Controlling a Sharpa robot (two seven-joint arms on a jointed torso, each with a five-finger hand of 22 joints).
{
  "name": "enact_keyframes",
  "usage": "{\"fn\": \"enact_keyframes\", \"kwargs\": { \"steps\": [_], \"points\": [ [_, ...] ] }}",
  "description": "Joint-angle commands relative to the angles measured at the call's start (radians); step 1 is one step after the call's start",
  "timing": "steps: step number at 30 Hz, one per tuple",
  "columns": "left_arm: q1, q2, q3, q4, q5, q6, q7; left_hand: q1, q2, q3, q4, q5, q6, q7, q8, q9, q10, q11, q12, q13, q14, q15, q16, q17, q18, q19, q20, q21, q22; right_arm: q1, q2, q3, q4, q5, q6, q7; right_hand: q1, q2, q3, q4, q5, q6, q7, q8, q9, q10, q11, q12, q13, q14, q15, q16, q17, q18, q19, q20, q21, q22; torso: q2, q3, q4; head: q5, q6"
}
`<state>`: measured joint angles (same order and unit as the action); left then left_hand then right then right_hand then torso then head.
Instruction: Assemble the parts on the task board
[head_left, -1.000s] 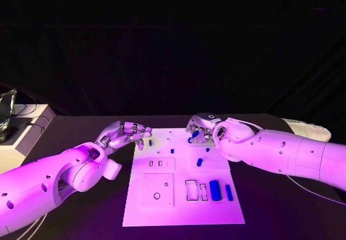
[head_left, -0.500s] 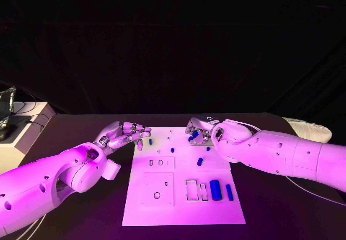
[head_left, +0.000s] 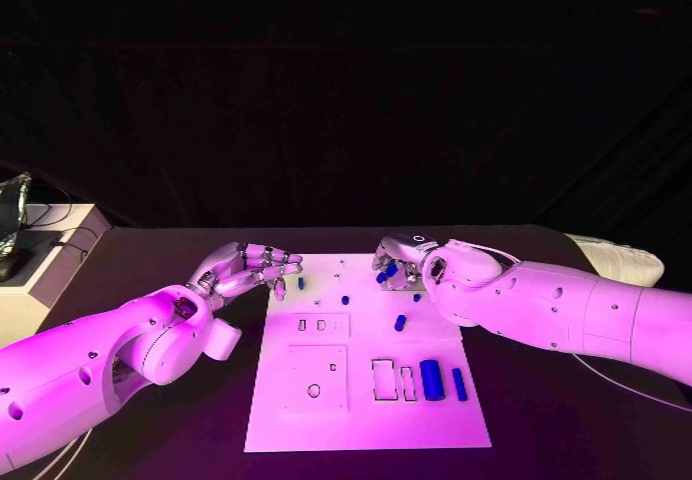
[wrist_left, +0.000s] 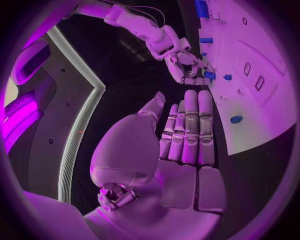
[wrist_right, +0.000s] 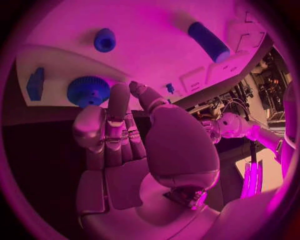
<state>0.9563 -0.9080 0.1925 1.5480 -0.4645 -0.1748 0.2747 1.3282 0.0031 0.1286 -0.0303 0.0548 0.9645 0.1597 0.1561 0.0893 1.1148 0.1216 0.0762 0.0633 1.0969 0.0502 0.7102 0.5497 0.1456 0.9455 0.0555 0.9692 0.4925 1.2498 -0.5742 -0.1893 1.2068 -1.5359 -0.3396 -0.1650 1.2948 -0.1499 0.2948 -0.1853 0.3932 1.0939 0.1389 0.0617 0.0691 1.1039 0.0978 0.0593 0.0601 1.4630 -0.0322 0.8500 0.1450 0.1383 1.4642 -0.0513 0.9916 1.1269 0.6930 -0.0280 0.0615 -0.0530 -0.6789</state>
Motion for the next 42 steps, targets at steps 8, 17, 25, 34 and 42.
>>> {"fn": "enact_keyframes", "kwargs": {
  "steps": [8,17,25,34,42],
  "points": [
    [0.0,0.0,0.001,0.0,0.01,0.013,0.008,-0.007,0.0,-0.001,0.008,-0.004,-0.001,0.01,-0.006,-0.001,-0.009,0.002,-0.006,-0.001,0.006,0.002,-0.013,-0.008,0.02,0.009,0.0,-0.013,-0.005,-0.004,0.002,0.0,-0.007,-0.023,0.033,-0.013,-0.024,0.015,0.059,-0.016,0.0,0.021,-0.003,0.001,0.0,0.015,-0.003,0.002,-0.001,-0.006,0.003,0.01,-0.004,0.023,0.048,0.008,-0.025,0.021,0.002,0.0,-0.0002,-0.001,-0.004],
    [0.0,0.0,0.001,-0.003,0.012,0.013,0.006,-0.007,0.001,-0.001,0.009,-0.004,-0.001,0.01,-0.006,-0.001,-0.01,0.002,-0.006,-0.001,0.007,0.002,-0.015,-0.01,0.02,0.01,0.0,-0.016,-0.006,-0.006,0.002,0.0,-0.008,-0.016,0.034,-0.011,-0.039,0.056,0.136,-0.005,-0.011,0.055,-0.014,0.003,0.003,0.069,-0.018,0.002,0.0,-0.006,-0.004,0.017,-0.003,0.017,0.054,0.004,-0.014,0.054,0.002,0.0006,-0.0008,0.0,-0.007],
    [0.0,-0.001,0.001,-0.006,0.013,0.014,0.003,0.001,0.007,0.003,0.005,-0.004,-0.002,0.011,-0.007,-0.001,-0.012,0.003,-0.006,-0.001,0.008,0.002,-0.017,-0.011,0.02,0.013,0.0,-0.019,-0.007,-0.007,0.002,0.0,-0.008,-0.006,0.011,-0.011,-0.038,0.084,0.141,0.006,-0.018,0.081,-0.024,0.005,0.009,0.115,-0.033,0.003,0.001,-0.006,-0.011,0.021,-0.001,0.008,0.055,-0.002,0.008,0.082,0.003,0.002,-0.0014,-0.003,-0.006],
    [-0.001,0.0,0.001,-0.009,0.015,0.018,-0.001,0.008,0.009,0.007,-0.002,-0.004,-0.004,0.012,-0.008,-0.001,-0.016,0.004,-0.007,-0.001,0.007,0.002,-0.019,-0.012,0.02,0.013,-0.001,-0.019,-0.006,-0.007,0.001,0.0,-0.003,-0.001,-0.031,-0.018,-0.029,0.112,0.117,0.01,-0.023,0.123,-0.04,0.01,0.027,0.165,-0.051,0.003,0.002,-0.002,-0.021,0.03,0.006,-0.009,0.059,-0.012,0.059,0.131,0.004,0.002,-0.0022,-0.003,-0.006],
    [-0.001,0.0,0.001,-0.014,0.018,0.02,-0.004,0.013,0.011,0.011,-0.009,-0.004,-0.006,0.013,-0.009,-0.002,-0.019,0.005,-0.008,-0.001,0.006,0.002,-0.019,-0.012,0.02,0.012,-0.001,-0.02,-0.005,-0.002,-0.008,0.002,0.025,0.009,-0.069,-0.036,-0.022,0.123,0.107,0.001,-0.036,0.13,-0.045,0.005,0.051,0.176,-0.055,0.002,0.002,-0.004,-0.023,0.03,0.009,-0.014,0.056,-0.018,0.06,0.153,0.004,0.0022,-0.0019,0.001,-0.002]
  ]
}}
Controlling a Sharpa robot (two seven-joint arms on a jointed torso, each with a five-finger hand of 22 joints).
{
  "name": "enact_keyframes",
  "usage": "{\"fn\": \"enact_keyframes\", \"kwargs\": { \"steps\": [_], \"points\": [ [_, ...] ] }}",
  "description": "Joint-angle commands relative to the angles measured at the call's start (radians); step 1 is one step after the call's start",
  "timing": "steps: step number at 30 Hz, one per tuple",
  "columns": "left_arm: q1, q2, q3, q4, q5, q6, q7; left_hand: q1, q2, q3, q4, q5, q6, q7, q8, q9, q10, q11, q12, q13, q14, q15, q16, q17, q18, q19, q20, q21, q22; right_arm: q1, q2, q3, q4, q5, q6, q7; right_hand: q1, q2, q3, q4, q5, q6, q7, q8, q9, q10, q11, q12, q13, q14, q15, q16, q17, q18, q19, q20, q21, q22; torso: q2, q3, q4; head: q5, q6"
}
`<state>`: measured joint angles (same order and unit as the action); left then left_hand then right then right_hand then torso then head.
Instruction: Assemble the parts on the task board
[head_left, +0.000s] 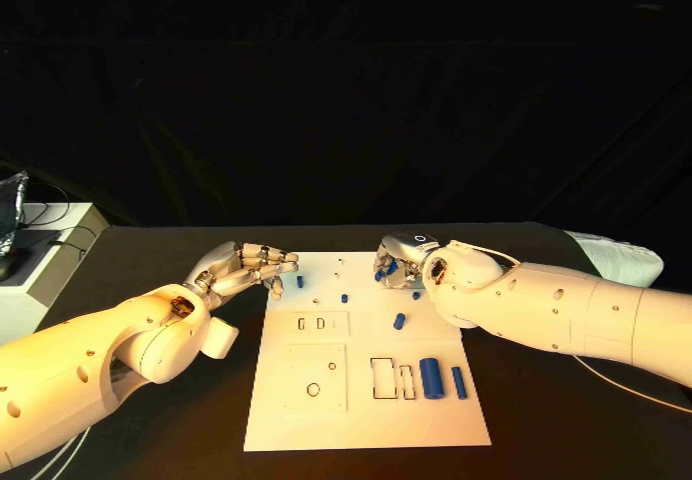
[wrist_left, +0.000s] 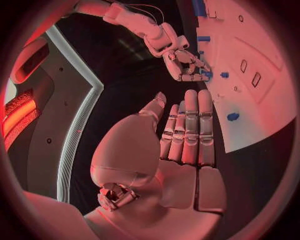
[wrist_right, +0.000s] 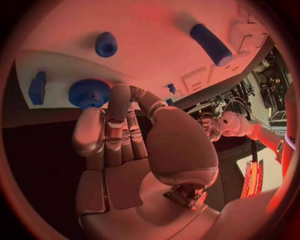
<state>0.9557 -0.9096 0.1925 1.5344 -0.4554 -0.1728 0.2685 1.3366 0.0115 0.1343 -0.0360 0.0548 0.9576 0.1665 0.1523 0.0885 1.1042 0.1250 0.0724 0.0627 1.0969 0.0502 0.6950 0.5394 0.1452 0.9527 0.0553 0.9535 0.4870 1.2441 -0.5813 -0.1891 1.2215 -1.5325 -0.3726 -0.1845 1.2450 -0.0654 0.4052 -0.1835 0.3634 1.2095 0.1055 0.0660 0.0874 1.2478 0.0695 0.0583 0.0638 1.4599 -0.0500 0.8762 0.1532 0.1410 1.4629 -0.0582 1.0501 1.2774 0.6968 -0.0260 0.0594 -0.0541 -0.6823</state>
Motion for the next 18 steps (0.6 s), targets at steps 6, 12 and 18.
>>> {"fn": "enact_keyframes", "kwargs": {
  "steps": [6,12,18],
  "points": [
    [-0.001,0.002,0.001,-0.003,0.01,0.009,0.008,0.005,0.004,0.007,-0.007,-0.004,0.0,0.008,-0.006,-0.001,-0.011,0.002,-0.003,-0.001,0.005,0.003,-0.004,-0.001,0.02,0.005,0.0,-0.004,0.001,0.015,0.018,0.005,0.01,0.015,-0.053,-0.044,0.026,0.043,0.0,-0.008,-0.021,0.012,-0.011,0.0,0.041,0.032,-0.027,0.002,-0.001,-0.001,-0.005,0.003,0.003,-0.018,0.059,-0.011,-0.002,0.017,0.0,0.0001,-0.0009,0.004,0.004],
    [-0.001,0.005,0.001,-0.001,0.014,0.005,0.013,0.005,0.003,0.009,-0.011,-0.004,0.0,0.008,-0.005,-0.001,-0.009,0.002,-0.003,-0.001,0.001,0.003,-0.004,-0.001,0.019,0.0,0.0,-0.004,0.003,0.02,0.065,0.006,-0.039,0.027,-0.084,-0.073,0.022,0.045,0.001,-0.012,-0.022,0.011,-0.011,0.0,0.047,0.032,-0.026,0.003,-0.001,-0.001,-0.005,0.002,0.004,-0.018,0.062,-0.011,-0.01,0.031,0.001,-0.002,0.0011,0.002,0.009],
    [-0.001,0.004,0.001,0.003,0.015,0.004,0.014,0.003,0.003,0.01,-0.012,-0.004,0.0,0.008,-0.005,-0.001,-0.01,0.003,-0.003,-0.001,0.0,0.003,-0.003,0.0,0.019,-0.002,0.0,-0.003,0.005,0.021,0.115,0.008,-0.09,0.028,-0.099,-0.08,0.021,0.047,0.004,-0.017,-0.022,0.01,-0.01,0.0,0.05,0.032,-0.026,0.003,-0.001,-0.001,-0.005,0.002,0.005,-0.018,0.067,-0.01,-0.024,0.05,0.001,-0.0022,0.0019,0.009,0.008]
  ]
}}
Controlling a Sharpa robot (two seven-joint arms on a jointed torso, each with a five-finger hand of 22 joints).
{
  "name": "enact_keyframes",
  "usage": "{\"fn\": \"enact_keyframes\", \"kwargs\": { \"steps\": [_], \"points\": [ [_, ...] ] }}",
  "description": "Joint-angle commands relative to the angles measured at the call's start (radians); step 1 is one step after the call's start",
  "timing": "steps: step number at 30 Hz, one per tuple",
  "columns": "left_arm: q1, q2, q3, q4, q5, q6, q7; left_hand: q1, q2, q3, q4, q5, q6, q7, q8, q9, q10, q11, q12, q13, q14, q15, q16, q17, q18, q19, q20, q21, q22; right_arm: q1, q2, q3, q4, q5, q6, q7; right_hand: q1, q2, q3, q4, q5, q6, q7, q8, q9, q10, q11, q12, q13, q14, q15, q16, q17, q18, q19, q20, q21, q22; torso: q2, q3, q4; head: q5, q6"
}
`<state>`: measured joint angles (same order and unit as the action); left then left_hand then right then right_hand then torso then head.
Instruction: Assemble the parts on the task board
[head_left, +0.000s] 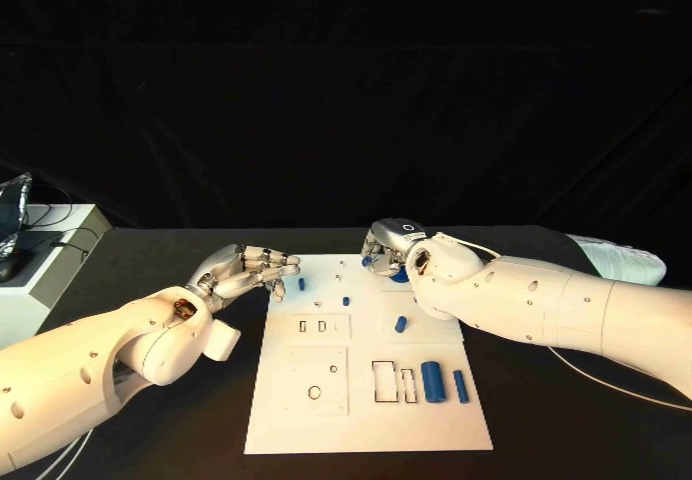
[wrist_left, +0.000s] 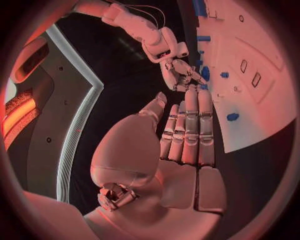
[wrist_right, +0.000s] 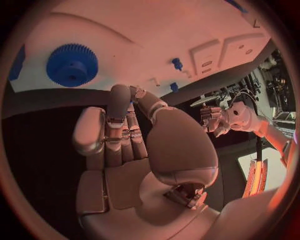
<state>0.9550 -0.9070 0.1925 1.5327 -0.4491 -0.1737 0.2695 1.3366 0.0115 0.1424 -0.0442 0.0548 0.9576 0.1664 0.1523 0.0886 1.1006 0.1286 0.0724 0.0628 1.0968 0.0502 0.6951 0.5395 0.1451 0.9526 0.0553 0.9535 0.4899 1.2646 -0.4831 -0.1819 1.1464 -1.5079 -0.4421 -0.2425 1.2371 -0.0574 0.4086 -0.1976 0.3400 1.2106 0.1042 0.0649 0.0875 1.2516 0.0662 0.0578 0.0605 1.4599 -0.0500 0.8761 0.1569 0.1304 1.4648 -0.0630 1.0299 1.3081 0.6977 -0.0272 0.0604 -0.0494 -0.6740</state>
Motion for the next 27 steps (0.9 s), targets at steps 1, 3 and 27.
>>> {"fn": "enact_keyframes", "kwargs": {
  "steps": [1,3,27],
  "points": [
    [0.0,0.001,0.001,0.005,0.009,0.005,0.013,0.003,0.003,0.002,-0.004,-0.004,0.0,0.008,-0.006,-0.001,-0.006,-0.001,-0.003,-0.001,0.0,0.003,-0.003,0.0,0.019,-0.001,0.0,-0.003,0.002,0.0,0.025,0.001,-0.021,0.004,-0.03,-0.022,0.029,0.039,0.0,-0.004,0.0,0.007,-0.008,0.001,0.049,0.027,-0.022,0.003,0.002,-0.001,-0.005,0.001,0.001,-0.007,0.066,-0.006,-0.01,0.024,0.001,-0.0008,0.0007,0.006,-0.001],
    [0.0,0.001,0.001,0.007,0.009,0.005,0.013,0.003,0.003,0.002,-0.004,-0.004,0.0,0.008,-0.006,-0.001,-0.006,-0.001,-0.003,-0.001,0.0,0.003,-0.003,0.0,0.019,-0.001,0.0,-0.003,0.002,-0.001,0.038,0.002,-0.032,0.005,-0.031,-0.021,0.029,0.039,0.0,-0.004,0.0,0.007,-0.008,0.001,0.049,0.027,-0.022,0.003,0.002,-0.001,-0.005,0.001,0.001,-0.007,0.066,-0.006,-0.01,0.024,0.002,-0.0008,0.0001,0.009,-0.002],
    [0.0,-0.001,0.001,0.017,0.008,0.006,0.01,0.0,0.003,0.001,-0.006,-0.004,0.0,0.008,-0.006,-0.001,-0.006,-0.001,-0.003,-0.001,0.0,0.003,-0.002,0.0,0.02,-0.002,0.001,-0.003,0.005,-0.014,0.114,0.006,-0.084,0.014,-0.04,0.006,0.031,0.04,0.003,-0.008,-0.001,0.003,-0.004,0.001,0.049,0.021,-0.019,0.003,0.002,-0.001,-0.003,-0.001,-0.001,-0.006,0.066,-0.004,-0.021,0.029,0.008,-0.0047,0.004,0.015,-0.011]
  ]
}}
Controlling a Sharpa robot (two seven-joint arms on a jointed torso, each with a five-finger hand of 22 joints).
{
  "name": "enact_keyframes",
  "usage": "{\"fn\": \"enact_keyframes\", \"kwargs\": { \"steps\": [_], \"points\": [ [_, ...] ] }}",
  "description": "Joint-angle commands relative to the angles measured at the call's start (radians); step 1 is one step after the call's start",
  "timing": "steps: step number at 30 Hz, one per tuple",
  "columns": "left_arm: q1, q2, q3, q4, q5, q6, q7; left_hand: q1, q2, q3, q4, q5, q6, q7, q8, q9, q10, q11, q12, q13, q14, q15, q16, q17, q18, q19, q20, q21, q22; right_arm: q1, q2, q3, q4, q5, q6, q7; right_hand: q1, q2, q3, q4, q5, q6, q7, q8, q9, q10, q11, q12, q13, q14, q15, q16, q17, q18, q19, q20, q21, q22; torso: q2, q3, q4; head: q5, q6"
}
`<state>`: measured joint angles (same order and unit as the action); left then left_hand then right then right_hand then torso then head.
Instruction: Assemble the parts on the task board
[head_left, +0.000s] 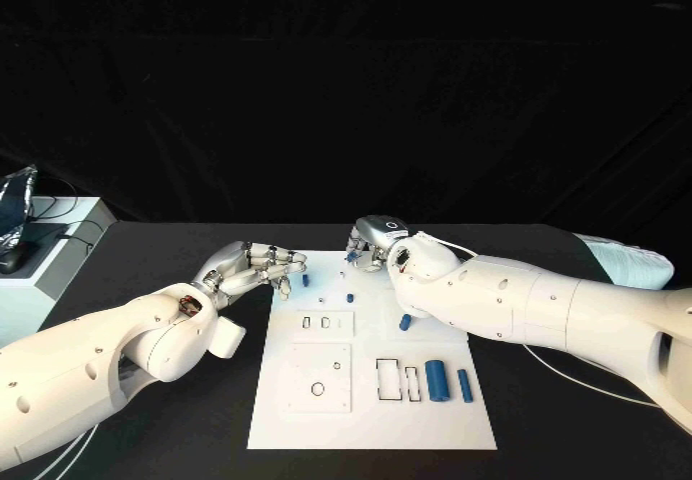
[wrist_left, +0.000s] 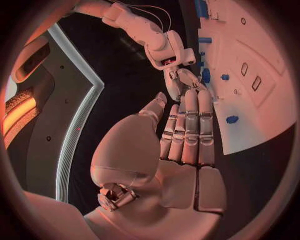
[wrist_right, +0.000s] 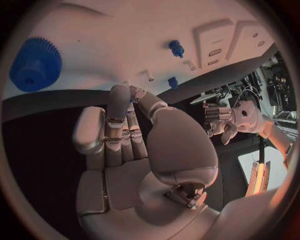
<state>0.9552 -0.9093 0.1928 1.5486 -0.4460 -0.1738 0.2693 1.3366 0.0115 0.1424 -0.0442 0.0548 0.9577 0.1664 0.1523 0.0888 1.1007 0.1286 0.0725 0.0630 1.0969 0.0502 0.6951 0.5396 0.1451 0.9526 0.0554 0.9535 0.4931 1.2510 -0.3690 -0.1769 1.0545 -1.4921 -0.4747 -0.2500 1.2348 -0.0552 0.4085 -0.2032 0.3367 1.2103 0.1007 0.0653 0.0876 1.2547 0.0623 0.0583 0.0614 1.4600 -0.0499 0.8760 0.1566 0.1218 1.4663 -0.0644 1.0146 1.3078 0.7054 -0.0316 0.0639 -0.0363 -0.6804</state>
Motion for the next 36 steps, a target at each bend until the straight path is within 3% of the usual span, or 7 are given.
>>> {"fn": "enact_keyframes", "kwargs": {
  "steps": [1,6,11,21,36],
  "points": [
    [0.0,0.001,0.001,0.001,0.005,0.006,0.01,0.0,0.003,0.001,-0.006,-0.004,0.0,0.008,-0.006,-0.001,-0.006,-0.001,-0.003,-0.001,0.0,0.003,-0.002,0.0,0.02,-0.002,0.001,-0.003,0.002,0.0,-0.001,0.002,0.011,-0.003,-0.01,0.014,0.033,0.038,0.003,-0.002,0.003,0.003,-0.001,0.001,0.049,0.017,-0.015,0.002,0.001,-0.002,-0.004,0.0,0.0,0.003,0.065,-0.003,-0.006,0.03,0.001,-0.0003,0.0008,0.002,-0.004],
    [0.0,0.001,0.001,-0.003,0.005,0.006,0.01,0.0,0.003,0.001,-0.006,-0.004,0.0,0.008,-0.006,-0.001,-0.006,-0.001,-0.003,-0.001,0.0,0.003,-0.002,0.0,0.02,-0.002,0.001,-0.003,0.002,0.0,0.002,0.004,0.014,-0.006,-0.015,0.011,0.035,0.038,0.005,-0.004,0.002,0.002,0.0,0.001,0.048,0.018,-0.015,0.003,0.001,-0.001,-0.003,-0.001,0.0,0.002,0.066,-0.003,-0.006,0.036,0.0,0.0007,0.0005,0.004,-0.005],
    [0.0,0.001,0.001,0.0,0.005,0.007,0.01,0.0,0.003,0.001,-0.006,-0.004,0.0,0.008,-0.006,-0.001,-0.006,-0.001,-0.003,-0.001,0.0,0.003,-0.002,0.0,0.02,-0.002,0.001,-0.003,0.002,0.0,0.014,0.005,-0.002,-0.009,-0.013,0.005,0.035,0.038,0.005,-0.004,0.002,0.002,0.0,0.001,0.048,0.018,-0.015,0.003,0.001,-0.001,-0.003,-0.001,0.0,0.002,0.066,-0.003,-0.006,0.036,0.0,-0.003,0.0015,0.004,-0.004],
    [0.001,0.0,0.001,0.002,0.005,0.008,0.01,0.0,0.003,0.001,-0.006,-0.004,0.0,0.008,-0.006,-0.001,-0.006,-0.001,-0.003,-0.001,0.0,0.003,-0.002,0.0,0.02,-0.002,0.001,-0.003,0.002,-0.001,0.024,0.005,-0.028,-0.013,0.004,-0.005,0.035,0.039,0.005,-0.004,0.003,0.002,0.001,0.001,0.048,0.017,-0.015,0.002,0.001,-0.002,-0.003,-0.001,-0.001,0.003,0.066,-0.003,-0.011,0.037,0.003,-0.0064,0.0053,0.004,-0.007],
    [0.001,0.0,0.001,-0.001,0.007,0.01,0.01,-0.001,0.003,0.0,-0.006,-0.004,-0.001,0.008,-0.006,-0.001,-0.007,-0.001,-0.003,-0.001,0.001,0.003,-0.002,-0.001,0.02,0.0,0.001,-0.005,0.003,-0.003,0.03,0.005,-0.037,-0.025,0.044,-0.018,0.033,0.038,0.005,-0.004,0.002,0.001,0.001,0.001,0.048,0.015,-0.014,0.002,0.001,-0.002,-0.003,-0.002,-0.001,0.003,0.066,-0.002,-0.013,0.04,0.004,-0.0038,0.004,0.011,-0.015]
  ]
}}
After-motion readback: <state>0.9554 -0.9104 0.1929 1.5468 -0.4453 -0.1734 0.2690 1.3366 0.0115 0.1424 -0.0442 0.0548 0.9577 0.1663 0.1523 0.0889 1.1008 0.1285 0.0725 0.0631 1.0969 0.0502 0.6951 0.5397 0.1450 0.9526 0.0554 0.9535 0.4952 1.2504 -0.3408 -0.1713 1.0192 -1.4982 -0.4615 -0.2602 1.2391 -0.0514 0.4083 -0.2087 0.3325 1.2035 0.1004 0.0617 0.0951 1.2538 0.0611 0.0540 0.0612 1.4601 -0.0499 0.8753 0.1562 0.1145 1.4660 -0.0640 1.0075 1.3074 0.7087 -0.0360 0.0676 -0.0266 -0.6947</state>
